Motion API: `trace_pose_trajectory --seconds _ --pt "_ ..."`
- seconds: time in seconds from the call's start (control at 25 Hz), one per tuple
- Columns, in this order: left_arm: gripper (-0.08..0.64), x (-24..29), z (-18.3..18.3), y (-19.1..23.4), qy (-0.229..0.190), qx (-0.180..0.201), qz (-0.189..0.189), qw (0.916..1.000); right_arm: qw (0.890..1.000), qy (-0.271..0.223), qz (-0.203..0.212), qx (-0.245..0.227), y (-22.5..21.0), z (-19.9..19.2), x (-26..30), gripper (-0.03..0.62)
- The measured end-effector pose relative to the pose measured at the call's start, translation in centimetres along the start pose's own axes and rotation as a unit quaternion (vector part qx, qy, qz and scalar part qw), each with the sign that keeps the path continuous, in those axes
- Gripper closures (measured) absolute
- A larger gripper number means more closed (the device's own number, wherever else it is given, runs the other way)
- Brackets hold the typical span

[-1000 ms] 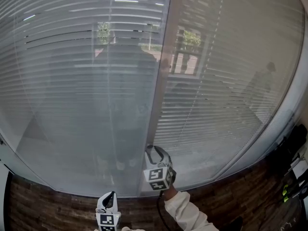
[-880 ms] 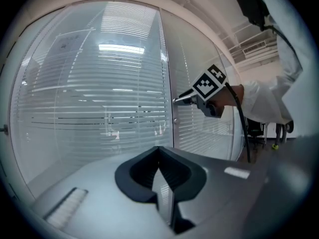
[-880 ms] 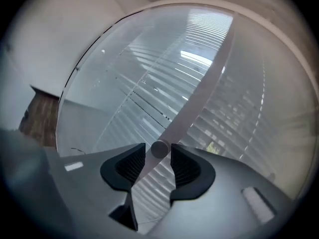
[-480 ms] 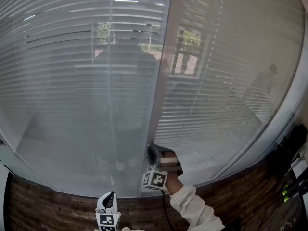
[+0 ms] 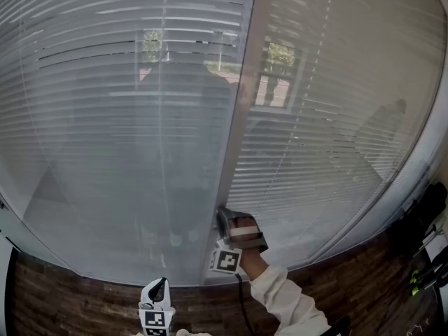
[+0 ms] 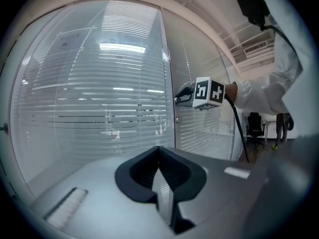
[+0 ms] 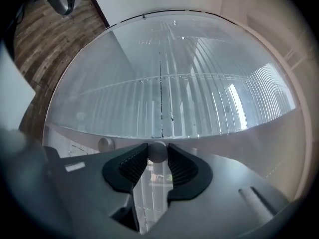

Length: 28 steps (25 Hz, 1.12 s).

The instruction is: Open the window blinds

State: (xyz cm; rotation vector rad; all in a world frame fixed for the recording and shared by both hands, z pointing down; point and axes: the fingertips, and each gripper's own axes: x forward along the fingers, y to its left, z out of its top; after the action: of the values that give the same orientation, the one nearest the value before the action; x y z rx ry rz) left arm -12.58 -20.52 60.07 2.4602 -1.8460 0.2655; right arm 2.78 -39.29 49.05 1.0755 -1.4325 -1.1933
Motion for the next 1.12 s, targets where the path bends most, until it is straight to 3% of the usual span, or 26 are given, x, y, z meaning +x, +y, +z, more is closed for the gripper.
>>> trace_pose_trajectory --seconds 0.16,0.48,0.84,1.12 --pt "0.560 0.3 -0.2 -0.1 -0.004 0.001 -0.005 1.0000 1.000 0.007 -0.007 0.016 -0.1 -0.1 -0.1 0.465" --pt "0.560 0.7 0.2 -0.1 -0.003 0.008 -0.005 0.9999 0.982 -0.002 0.000 0.187 -0.7 0.0 -0.1 0.465" --pt "0.560 0.8 -0.1 -0.5 0.001 -0.003 -0.009 0.9999 0.948 0.001 0.008 0.317 -0.9 -0.3 0.0 0.465" --pt "0.560 0.8 0.1 -0.2 0.001 0.003 -0.004 1.0000 0.905 -0.005 0.021 0.425 -1.2 -0.6 0.0 0.465"
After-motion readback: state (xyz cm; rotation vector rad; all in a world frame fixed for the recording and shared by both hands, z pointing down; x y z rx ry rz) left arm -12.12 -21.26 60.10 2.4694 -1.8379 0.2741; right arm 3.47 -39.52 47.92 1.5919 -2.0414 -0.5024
